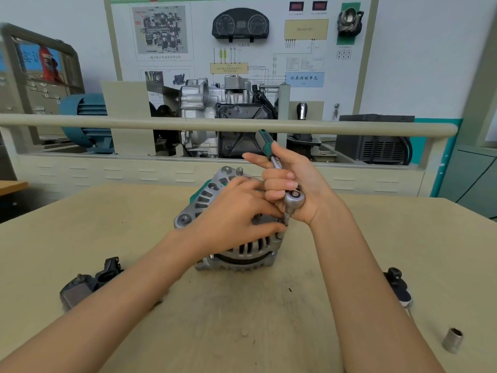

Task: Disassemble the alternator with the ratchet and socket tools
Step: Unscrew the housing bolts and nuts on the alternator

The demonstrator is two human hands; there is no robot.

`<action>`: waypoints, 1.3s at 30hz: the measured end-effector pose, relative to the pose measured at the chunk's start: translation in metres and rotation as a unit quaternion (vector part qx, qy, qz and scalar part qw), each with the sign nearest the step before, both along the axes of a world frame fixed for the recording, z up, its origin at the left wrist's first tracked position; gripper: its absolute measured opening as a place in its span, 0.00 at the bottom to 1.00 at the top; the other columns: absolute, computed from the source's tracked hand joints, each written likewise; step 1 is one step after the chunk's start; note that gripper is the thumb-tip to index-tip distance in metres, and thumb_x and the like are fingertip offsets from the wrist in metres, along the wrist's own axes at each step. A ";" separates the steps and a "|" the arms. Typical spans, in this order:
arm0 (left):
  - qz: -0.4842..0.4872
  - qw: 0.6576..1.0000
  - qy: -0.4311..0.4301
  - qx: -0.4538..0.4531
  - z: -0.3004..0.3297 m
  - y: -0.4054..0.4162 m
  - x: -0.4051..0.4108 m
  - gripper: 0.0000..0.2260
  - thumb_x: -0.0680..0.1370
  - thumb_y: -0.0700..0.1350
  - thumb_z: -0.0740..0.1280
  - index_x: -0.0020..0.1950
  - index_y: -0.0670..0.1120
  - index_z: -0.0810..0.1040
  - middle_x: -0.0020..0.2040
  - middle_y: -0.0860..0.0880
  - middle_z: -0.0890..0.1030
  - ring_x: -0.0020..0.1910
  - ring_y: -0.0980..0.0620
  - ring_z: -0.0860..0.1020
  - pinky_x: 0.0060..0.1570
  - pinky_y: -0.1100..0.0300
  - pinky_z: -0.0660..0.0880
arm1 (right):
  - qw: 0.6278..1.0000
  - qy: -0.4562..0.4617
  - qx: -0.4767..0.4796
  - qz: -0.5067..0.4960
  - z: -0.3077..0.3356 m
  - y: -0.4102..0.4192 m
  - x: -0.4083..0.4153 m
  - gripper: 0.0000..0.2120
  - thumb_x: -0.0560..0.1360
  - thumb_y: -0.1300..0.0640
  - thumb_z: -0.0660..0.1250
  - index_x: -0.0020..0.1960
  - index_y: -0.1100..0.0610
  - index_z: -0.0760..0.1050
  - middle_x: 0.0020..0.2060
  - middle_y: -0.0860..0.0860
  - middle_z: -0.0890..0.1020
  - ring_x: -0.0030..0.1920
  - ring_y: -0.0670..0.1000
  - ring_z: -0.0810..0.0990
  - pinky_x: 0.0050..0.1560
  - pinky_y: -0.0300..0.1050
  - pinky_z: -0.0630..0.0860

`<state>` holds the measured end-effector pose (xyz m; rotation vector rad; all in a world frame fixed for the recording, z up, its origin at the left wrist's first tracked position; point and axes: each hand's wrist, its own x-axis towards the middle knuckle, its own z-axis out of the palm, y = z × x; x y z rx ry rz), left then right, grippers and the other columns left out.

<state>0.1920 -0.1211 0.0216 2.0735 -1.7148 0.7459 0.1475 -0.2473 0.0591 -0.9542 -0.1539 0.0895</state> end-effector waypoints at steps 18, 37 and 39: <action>-0.044 0.982 0.176 -0.055 -0.006 0.003 0.005 0.01 0.71 0.46 0.72 0.40 0.49 0.83 0.39 0.53 0.84 0.42 0.56 0.77 0.66 0.55 0.59 | 0.970 0.001 -0.030 -0.242 0.013 0.023 0.005 0.09 0.79 0.56 0.56 0.41 0.57 0.68 0.18 0.46 0.67 0.16 0.43 0.62 0.20 0.33 0.59; 0.000 0.982 0.181 -0.048 -0.008 0.002 0.001 0.03 0.72 0.46 0.72 0.39 0.53 0.81 0.33 0.69 0.76 0.48 0.66 0.71 0.61 0.74 0.50 | 0.938 -0.031 -0.008 -0.345 0.012 0.011 0.006 0.12 0.80 0.64 0.55 0.62 0.56 0.59 0.34 0.53 0.71 0.20 0.43 0.65 0.19 0.32 0.63; 0.002 0.983 0.178 -0.043 -0.007 0.002 0.000 0.03 0.72 0.46 0.72 0.40 0.48 0.82 0.35 0.65 0.76 0.47 0.64 0.72 0.61 0.74 0.50 | 0.947 -0.042 -0.079 -0.309 0.010 0.010 0.003 0.13 0.80 0.62 0.58 0.63 0.57 0.60 0.32 0.53 0.74 0.20 0.43 0.67 0.20 0.33 0.67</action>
